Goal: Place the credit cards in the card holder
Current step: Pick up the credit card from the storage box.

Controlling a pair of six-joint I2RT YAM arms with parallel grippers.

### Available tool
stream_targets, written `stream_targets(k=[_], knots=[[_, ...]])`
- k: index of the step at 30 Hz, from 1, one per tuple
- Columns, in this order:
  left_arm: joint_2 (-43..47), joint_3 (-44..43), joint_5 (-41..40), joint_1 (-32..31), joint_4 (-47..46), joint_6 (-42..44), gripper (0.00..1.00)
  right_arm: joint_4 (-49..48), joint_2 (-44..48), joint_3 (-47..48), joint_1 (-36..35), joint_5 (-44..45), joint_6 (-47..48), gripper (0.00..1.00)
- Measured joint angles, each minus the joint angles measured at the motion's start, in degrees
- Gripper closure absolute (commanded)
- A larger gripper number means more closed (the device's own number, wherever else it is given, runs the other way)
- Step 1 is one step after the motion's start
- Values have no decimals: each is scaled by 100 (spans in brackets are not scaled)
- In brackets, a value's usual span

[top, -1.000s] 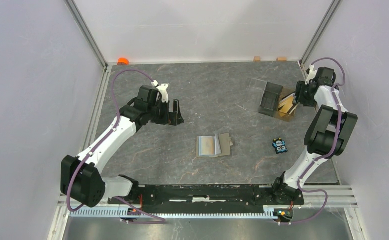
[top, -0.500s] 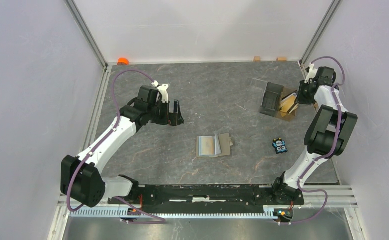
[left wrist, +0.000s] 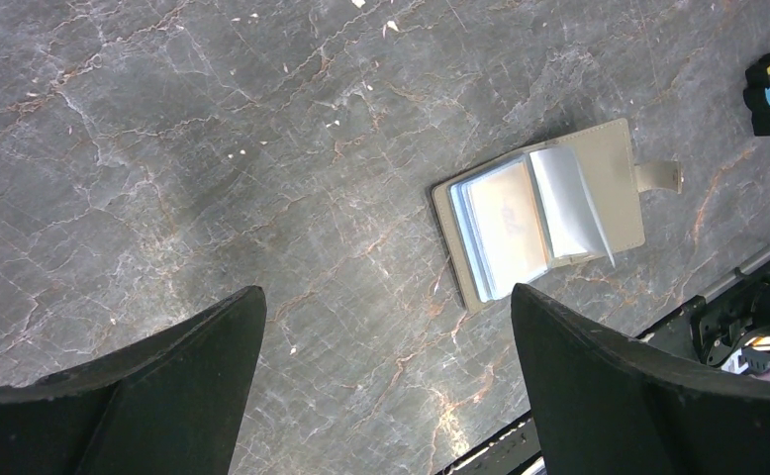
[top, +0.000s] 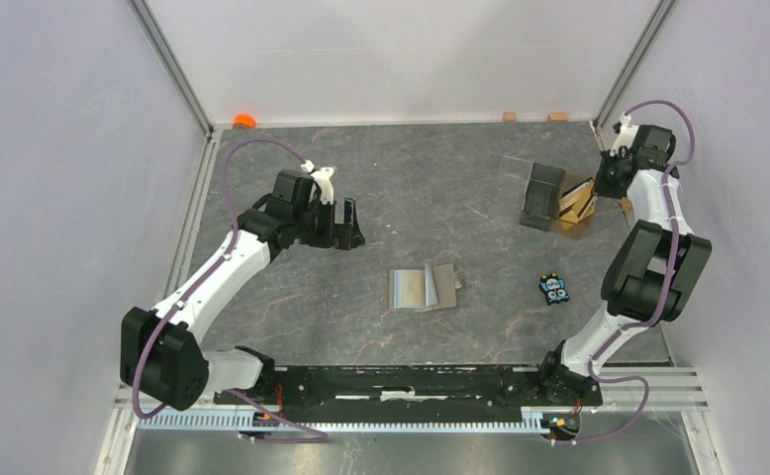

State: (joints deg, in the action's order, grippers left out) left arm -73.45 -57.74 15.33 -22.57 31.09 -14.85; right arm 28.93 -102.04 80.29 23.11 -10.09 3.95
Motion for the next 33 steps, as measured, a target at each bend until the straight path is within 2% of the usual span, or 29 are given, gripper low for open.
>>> stream_targets(k=[7, 10, 16, 20, 26, 33], knots=[[9, 2, 15, 0, 0, 2, 2, 33, 546, 0, -96, -195, -44, 100], [66, 35, 140, 0, -50, 2, 4, 31, 975, 0, -345, -317, -70, 100], [302, 221, 533, 0, -315, 4, 8, -160, 2011, -243, -1405, -966, -203, 100], [501, 487, 973, -7, -855, -72, 9, -284, 2498, -496, -2090, -1626, -337, 100], [802, 754, 1449, -214, -1296, -164, 9, -501, 2717, -1152, -3303, -2498, -682, 100], [1126, 916, 2415, -758, -1589, -133, 6, -566, 2708, -1904, -4669, -3493, -988, 100]])
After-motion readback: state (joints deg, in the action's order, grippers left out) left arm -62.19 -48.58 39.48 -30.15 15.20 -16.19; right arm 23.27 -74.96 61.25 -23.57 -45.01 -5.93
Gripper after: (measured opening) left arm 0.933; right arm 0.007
